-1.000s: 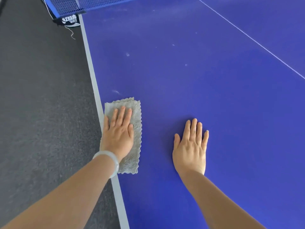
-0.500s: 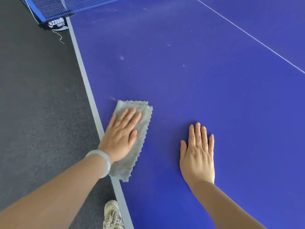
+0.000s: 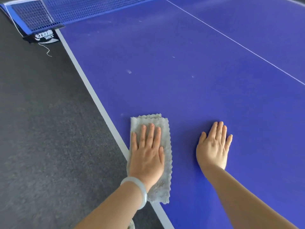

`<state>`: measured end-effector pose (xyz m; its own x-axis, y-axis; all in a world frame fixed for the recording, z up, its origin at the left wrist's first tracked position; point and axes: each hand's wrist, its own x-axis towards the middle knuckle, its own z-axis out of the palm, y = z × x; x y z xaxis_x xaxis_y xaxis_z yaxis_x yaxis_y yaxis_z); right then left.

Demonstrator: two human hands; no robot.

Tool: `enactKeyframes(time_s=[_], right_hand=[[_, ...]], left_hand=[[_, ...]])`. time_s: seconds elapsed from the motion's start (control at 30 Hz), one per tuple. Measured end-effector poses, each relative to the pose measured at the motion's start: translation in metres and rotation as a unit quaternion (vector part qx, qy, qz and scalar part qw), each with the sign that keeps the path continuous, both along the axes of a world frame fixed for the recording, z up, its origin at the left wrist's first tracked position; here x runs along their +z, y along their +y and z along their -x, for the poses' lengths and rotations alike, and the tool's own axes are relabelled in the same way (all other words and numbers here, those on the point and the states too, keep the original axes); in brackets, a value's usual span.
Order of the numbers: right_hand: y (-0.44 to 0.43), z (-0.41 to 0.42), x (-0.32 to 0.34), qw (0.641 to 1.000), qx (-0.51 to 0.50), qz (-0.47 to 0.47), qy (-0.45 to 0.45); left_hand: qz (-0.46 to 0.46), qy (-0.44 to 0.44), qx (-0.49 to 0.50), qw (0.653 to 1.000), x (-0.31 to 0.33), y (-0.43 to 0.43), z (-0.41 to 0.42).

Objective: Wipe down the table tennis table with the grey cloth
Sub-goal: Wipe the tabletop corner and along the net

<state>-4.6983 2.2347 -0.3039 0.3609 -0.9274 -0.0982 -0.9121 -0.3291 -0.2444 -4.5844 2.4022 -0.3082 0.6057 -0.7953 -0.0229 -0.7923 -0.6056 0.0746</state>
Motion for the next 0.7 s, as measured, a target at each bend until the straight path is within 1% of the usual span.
enactKeyframes(time_s=[0.03, 0.1, 0.17, 0.2, 0.23, 0.27, 0.37, 0.43, 0.5, 0.53, 0.6, 0.67, 0.7], right_hand=[[0.001, -0.001, -0.002, 1.0, -0.008, 0.002, -0.005], [0.001, 0.001, -0.005, 1.0, -0.013, 0.002, -0.017], [-0.001, 0.001, -0.008, 1.0, -0.013, 0.015, -0.014], [-0.002, -0.001, -0.008, 1.0, -0.016, 0.019, -0.008], [-0.002, -0.002, -0.009, 1.0, -0.02, 0.021, 0.001], [-0.001, -0.003, -0.009, 0.999, -0.024, 0.022, 0.009], [0.0, -0.007, -0.009, 0.999, -0.031, 0.022, 0.026], [-0.001, -0.008, -0.009, 0.999, -0.035, 0.023, 0.033], [-0.001, -0.007, -0.008, 0.998, -0.034, 0.024, 0.038], [-0.001, -0.007, -0.007, 0.998, -0.035, 0.024, 0.04], [-0.001, -0.006, -0.007, 0.998, -0.036, 0.021, 0.038], [-0.001, -0.006, -0.007, 0.999, -0.034, 0.016, 0.034], [-0.002, -0.006, -0.006, 0.999, -0.033, 0.015, 0.033]], left_hand=[[0.014, 0.018, -0.054, 0.998, -0.001, 0.004, 0.015], [0.03, 0.059, -0.165, 0.984, -0.001, 0.013, 0.03], [0.03, 0.057, -0.243, 0.968, 0.0, 0.019, 0.005], [0.025, 0.045, -0.256, 0.965, 0.002, 0.018, -0.02], [0.018, 0.034, -0.245, 0.969, 0.004, 0.017, -0.05], [0.011, 0.023, -0.211, 0.977, 0.006, 0.015, -0.081], [-0.02, -0.003, -0.072, 0.997, 0.004, 0.003, -0.167], [-0.036, 0.001, 0.001, 0.999, 0.003, -0.011, -0.188], [-0.034, 0.0, 0.04, 0.999, 0.003, -0.023, -0.168], [-0.024, 0.001, 0.031, 0.999, 0.003, -0.027, -0.145], [0.012, 0.013, -0.054, 0.998, 0.003, -0.027, -0.085], [0.038, 0.048, -0.166, 0.984, 0.002, -0.019, -0.032], [0.039, 0.064, -0.214, 0.974, 0.004, -0.015, -0.021]])
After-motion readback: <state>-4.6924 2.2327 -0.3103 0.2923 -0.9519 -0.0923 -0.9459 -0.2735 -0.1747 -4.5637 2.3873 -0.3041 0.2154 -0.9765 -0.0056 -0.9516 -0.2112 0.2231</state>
